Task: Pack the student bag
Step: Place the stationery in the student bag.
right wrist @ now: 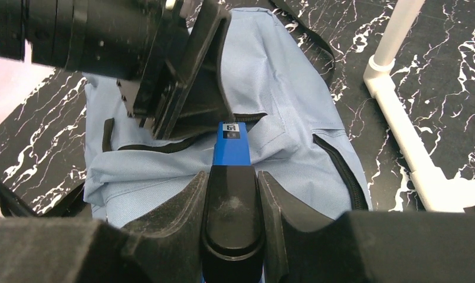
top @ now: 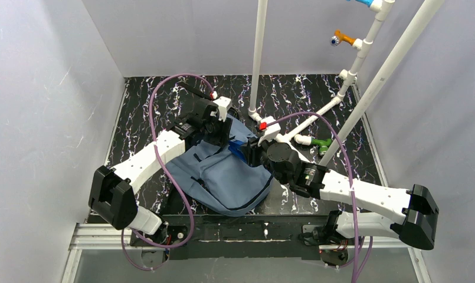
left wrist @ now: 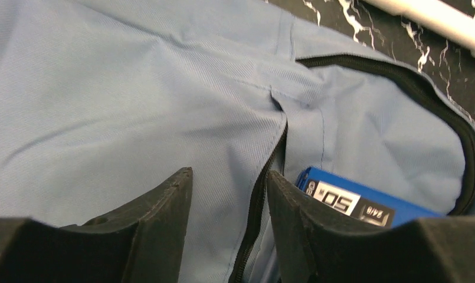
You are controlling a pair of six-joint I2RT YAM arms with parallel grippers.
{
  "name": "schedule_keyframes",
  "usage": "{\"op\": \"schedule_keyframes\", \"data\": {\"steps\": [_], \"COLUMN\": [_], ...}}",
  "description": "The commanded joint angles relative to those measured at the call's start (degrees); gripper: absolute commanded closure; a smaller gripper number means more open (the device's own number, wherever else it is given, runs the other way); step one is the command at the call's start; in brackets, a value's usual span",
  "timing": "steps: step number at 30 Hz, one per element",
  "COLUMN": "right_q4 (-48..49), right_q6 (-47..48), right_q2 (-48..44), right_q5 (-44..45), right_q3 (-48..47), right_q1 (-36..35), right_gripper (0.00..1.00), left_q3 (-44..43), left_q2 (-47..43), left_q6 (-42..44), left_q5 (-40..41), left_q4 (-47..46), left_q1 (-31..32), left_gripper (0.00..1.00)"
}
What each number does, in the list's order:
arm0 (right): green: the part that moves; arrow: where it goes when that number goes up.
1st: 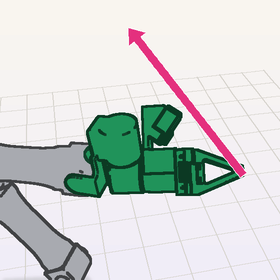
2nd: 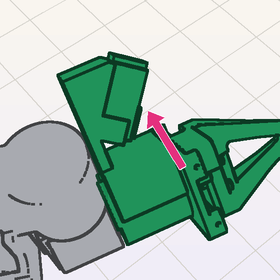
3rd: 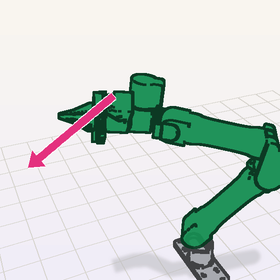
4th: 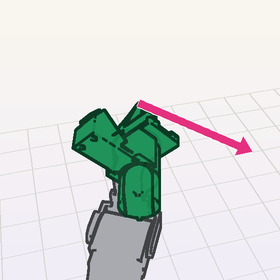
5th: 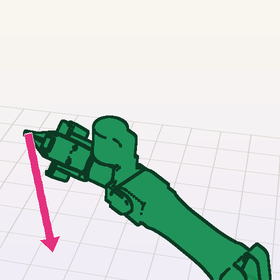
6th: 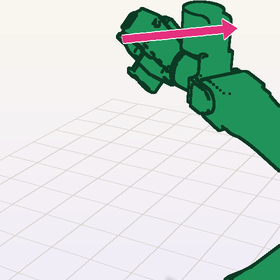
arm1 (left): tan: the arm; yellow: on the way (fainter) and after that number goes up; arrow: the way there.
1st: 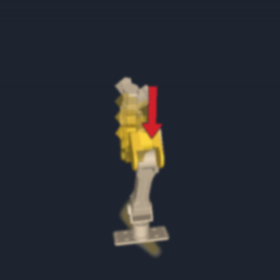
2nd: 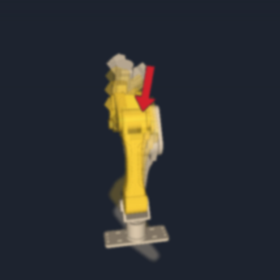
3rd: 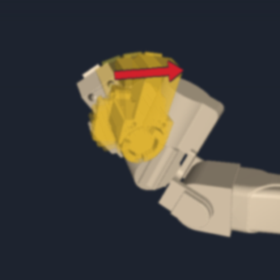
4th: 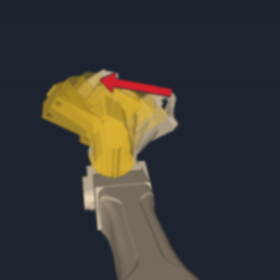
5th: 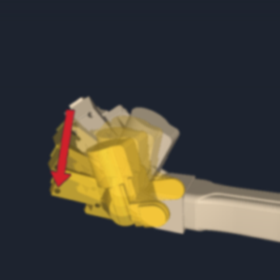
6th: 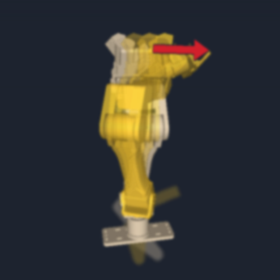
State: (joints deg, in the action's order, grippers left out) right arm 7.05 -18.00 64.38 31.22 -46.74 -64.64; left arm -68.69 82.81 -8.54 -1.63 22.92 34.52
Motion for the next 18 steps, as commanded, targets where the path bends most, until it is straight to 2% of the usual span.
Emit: {"op": "schedule_keyframes", "data": {"steps": [1,10,13,15,16,18], "right_q4": [3.5,3.7,3.7,3.9,4.3,6.5], "right_q6": [-0.2,-0.5,-0.2,0.2,0.6,1.7], "right_q2": [-2.9,-1.9,-1.3,-0.9,-0.8,-0.7], "right_q5": [3.1,2.4,1.8,1.1,0.1,-2.5], "right_q3": [-0.1,-0.3,-1.0,-1.4,-1.5,-1.4], "right_q1": [-0.1,-0.1,-0.1,-0.1,-0.1,-0.1], "right_gripper": [0.99,0.99,0.99,0.99,0.99,0.99], "left_q3": [1.6,3.6,2.0,0.1,-0.7,-1.7], "left_q2": [-2.2,-1.3,-0.6,-1.4,-2.3,-4.8], "left_q6": [1.5,2.6,3.1,3.9,4.1,4.2], "left_q5": [-1.2,-0.6,0.8,3.4,4.1,4.4], "left_q4": [1.7,2.5,4.5,5.6,5.7,4.9], "left_q1": [0.6,0.6,0.6,0.6,0.6,0.6], "left_gripper": [0.55,0.58,0.75,0.96,1.00,1.00]}}
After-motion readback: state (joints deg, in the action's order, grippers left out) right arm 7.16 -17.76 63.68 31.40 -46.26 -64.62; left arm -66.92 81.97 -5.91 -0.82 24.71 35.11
